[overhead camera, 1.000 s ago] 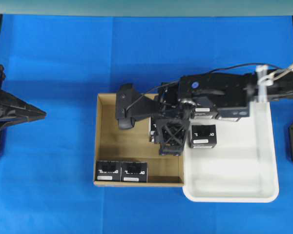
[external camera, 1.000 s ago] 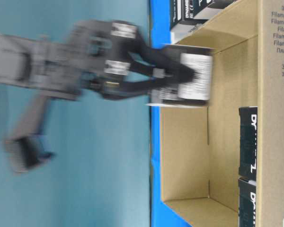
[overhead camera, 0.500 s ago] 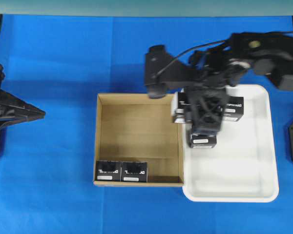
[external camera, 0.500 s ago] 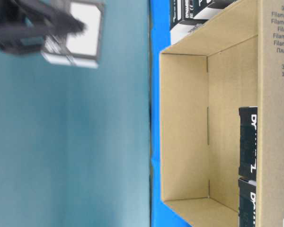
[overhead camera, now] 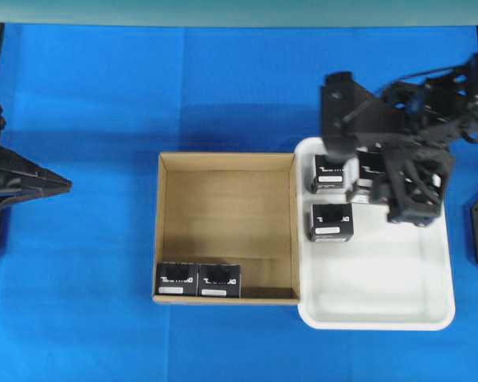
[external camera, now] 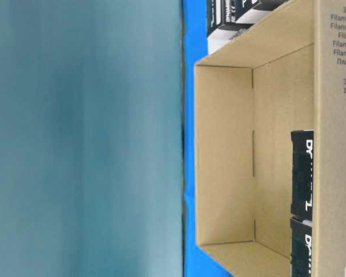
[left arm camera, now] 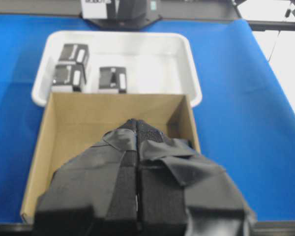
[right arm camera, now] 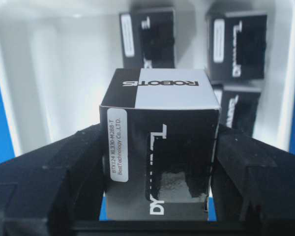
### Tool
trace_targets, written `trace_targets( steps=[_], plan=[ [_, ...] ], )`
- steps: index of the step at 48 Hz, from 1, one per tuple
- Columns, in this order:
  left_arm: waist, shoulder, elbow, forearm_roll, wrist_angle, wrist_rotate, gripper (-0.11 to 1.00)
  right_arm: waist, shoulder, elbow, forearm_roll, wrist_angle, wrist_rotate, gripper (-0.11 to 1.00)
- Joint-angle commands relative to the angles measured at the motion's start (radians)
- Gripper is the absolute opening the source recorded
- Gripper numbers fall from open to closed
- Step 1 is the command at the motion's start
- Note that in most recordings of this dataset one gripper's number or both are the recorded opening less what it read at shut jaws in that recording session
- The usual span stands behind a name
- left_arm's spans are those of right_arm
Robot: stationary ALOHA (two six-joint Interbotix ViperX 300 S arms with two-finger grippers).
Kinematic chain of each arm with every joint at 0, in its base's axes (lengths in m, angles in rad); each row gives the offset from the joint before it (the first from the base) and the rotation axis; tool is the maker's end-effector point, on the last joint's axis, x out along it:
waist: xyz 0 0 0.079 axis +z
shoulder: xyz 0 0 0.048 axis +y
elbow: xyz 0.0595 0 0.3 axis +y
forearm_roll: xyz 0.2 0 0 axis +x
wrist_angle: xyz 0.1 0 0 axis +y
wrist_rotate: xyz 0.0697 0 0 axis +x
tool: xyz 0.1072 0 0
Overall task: Pick the box from inside the cardboard box.
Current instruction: 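Lower the box onto the right side of the tray and open the gripper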
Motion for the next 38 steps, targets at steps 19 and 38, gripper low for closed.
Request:
trace_targets(
  steps=[19, 38],
  plan=[
    [-0.011, 0.011, -0.044, 0.002, -0.005, -0.002, -0.07, 0.032, -0.071, 0.232, 0.006, -0.138, 0.000, 0.60],
    [-0.012, 0.012, -0.048, 0.002, -0.005, -0.003, -0.07, 0.078, -0.025, 0.365, 0.006, -0.304, 0.000, 0.60]
  ],
)
